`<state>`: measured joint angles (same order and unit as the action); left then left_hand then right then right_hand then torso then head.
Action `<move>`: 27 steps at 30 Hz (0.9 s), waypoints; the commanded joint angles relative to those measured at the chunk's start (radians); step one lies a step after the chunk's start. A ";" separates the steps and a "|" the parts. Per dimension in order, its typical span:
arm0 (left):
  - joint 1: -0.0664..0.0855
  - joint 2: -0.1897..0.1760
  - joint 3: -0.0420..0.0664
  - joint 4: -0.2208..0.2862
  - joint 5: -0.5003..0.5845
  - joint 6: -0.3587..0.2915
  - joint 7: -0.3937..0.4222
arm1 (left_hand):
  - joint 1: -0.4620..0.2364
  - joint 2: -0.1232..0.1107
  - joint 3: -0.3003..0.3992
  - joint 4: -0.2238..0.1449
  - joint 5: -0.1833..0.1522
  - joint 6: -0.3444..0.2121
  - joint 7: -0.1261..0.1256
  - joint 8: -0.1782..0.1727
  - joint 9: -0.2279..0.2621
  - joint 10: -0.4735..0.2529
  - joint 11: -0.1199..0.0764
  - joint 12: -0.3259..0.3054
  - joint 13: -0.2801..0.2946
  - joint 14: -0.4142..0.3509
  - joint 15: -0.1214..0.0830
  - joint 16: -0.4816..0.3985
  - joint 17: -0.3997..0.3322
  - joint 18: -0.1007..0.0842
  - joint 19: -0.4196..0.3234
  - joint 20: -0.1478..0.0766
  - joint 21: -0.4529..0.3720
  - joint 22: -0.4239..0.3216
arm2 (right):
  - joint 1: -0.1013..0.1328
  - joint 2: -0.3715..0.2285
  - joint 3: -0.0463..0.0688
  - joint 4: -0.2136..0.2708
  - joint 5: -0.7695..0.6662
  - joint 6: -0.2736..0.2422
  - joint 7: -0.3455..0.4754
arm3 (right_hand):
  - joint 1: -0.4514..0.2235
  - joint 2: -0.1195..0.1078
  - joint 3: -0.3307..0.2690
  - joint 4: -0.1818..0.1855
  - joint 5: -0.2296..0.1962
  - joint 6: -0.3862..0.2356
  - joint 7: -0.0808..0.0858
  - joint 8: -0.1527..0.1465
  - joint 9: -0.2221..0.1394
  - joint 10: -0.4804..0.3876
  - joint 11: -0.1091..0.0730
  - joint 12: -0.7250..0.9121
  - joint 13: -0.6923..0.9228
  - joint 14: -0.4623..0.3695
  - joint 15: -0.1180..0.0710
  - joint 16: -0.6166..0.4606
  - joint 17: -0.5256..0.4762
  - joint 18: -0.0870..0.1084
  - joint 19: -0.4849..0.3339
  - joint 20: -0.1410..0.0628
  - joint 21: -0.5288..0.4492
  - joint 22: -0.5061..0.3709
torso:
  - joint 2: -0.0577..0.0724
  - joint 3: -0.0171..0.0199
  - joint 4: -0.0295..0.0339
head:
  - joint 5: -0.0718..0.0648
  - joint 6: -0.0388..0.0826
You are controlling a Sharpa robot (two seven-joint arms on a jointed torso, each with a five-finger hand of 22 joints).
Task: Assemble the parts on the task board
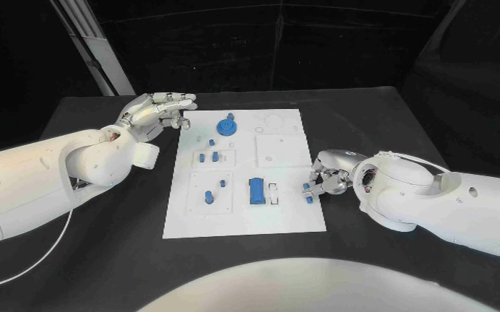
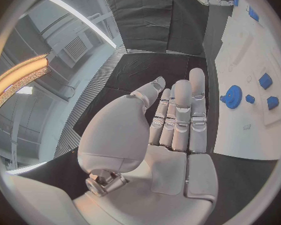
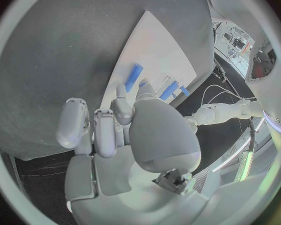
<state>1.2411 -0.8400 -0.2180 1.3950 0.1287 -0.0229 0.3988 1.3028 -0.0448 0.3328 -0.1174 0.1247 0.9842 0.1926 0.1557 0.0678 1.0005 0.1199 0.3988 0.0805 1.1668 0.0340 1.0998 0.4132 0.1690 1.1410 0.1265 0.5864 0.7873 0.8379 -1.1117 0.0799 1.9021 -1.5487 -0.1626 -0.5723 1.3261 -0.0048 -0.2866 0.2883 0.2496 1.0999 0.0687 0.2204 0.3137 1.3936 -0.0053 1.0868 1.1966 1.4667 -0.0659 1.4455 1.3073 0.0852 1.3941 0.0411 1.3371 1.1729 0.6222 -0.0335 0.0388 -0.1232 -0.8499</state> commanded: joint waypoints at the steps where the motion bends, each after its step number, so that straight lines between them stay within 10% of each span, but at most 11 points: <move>1: 0.001 -0.001 0.001 0.001 -0.003 0.012 0.010 | 0.002 0.007 -0.005 0.000 -0.001 -0.005 -0.002 0.005 -0.001 -0.007 -0.004 0.005 -0.002 -0.007 -0.002 -0.005 -0.001 0.013 -0.003 0.004 -0.007 -0.001 | 0.000 0.009 0.000 0.001 -0.033 0.021 -0.003 | 0.011 0.001 0.001 -0.008 0.004 0.005 0.001 0.005 0.003 0.006 -0.002 0.006 0.002 0.070 -0.007 0.007 0.096 -0.002 0.006 -0.003 0.004 0.001 | 0.000 -0.0006 0.0009 | 0.001 -0.002; 11: 0.001 -0.002 0.001 0.003 -0.003 0.013 0.008 | 0.003 0.007 -0.005 0.000 -0.001 -0.005 -0.002 0.005 -0.001 -0.007 -0.004 0.006 -0.002 -0.007 -0.002 -0.005 -0.001 0.013 -0.003 0.004 -0.007 -0.001 | -0.003 0.051 0.000 -0.028 -0.163 0.063 -0.007 | 0.101 0.014 0.024 -0.049 0.058 -0.007 0.004 -0.008 0.012 -0.003 -0.002 -0.005 -0.001 0.068 -0.008 0.002 0.091 -0.001 0.002 -0.004 -0.002 -0.005 | 0.000 0.0003 0.0014 | 0.008 -0.001; 17: 0.001 -0.007 0.001 0.005 -0.003 0.014 0.008 | 0.003 0.007 -0.005 -0.001 -0.001 -0.006 -0.001 0.005 -0.001 -0.008 -0.003 0.006 -0.002 -0.007 -0.002 -0.005 -0.001 0.013 -0.004 0.004 -0.007 -0.002 | -0.006 0.073 -0.001 -0.037 -0.231 0.091 -0.009 | 0.179 0.034 0.064 -0.092 -0.073 -0.012 0.010 -0.019 0.013 -0.012 0.002 -0.018 -0.007 0.066 -0.005 -0.001 0.088 0.000 -0.002 -0.003 -0.008 -0.013 | 0.000 -0.0014 0.0008 | 0.009 0.000; 27: 0.001 -0.011 0.001 0.006 -0.003 0.017 0.006 | 0.003 0.007 -0.005 -0.001 -0.001 -0.006 -0.001 0.005 -0.001 -0.008 -0.003 0.006 -0.002 -0.007 -0.002 -0.005 -0.001 0.013 -0.004 0.004 -0.007 -0.002 | -0.007 0.087 -0.001 -0.035 -0.246 0.112 -0.010 | 0.180 0.035 0.082 -0.093 -0.039 -0.011 0.011 -0.027 0.014 -0.015 0.003 -0.021 -0.008 0.066 -0.003 -0.003 0.087 0.000 -0.003 -0.001 -0.010 -0.014 | 0.000 0.0000 -0.0002 | 0.007 0.000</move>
<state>1.2411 -0.8501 -0.2180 1.3981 0.1283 -0.0205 0.3984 1.3028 -0.0448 0.3328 -0.1174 0.1247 0.9843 0.1925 0.1557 0.0678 0.9968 0.1162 0.3988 0.0806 1.1668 0.0340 1.0998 0.4134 0.1690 1.1411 0.1265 0.5817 0.7867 0.8352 -1.0253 0.0835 1.8705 -1.7691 -0.0931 -0.5756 1.4992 0.0282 -0.2097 0.1956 0.2074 1.0906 0.0784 0.1965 0.3289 1.3824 -0.0018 1.0723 1.1887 1.4634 -0.0621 1.4491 1.3073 0.0852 1.3940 0.0411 1.3320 1.1598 0.6217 -0.0337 0.0394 -0.1158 -0.8489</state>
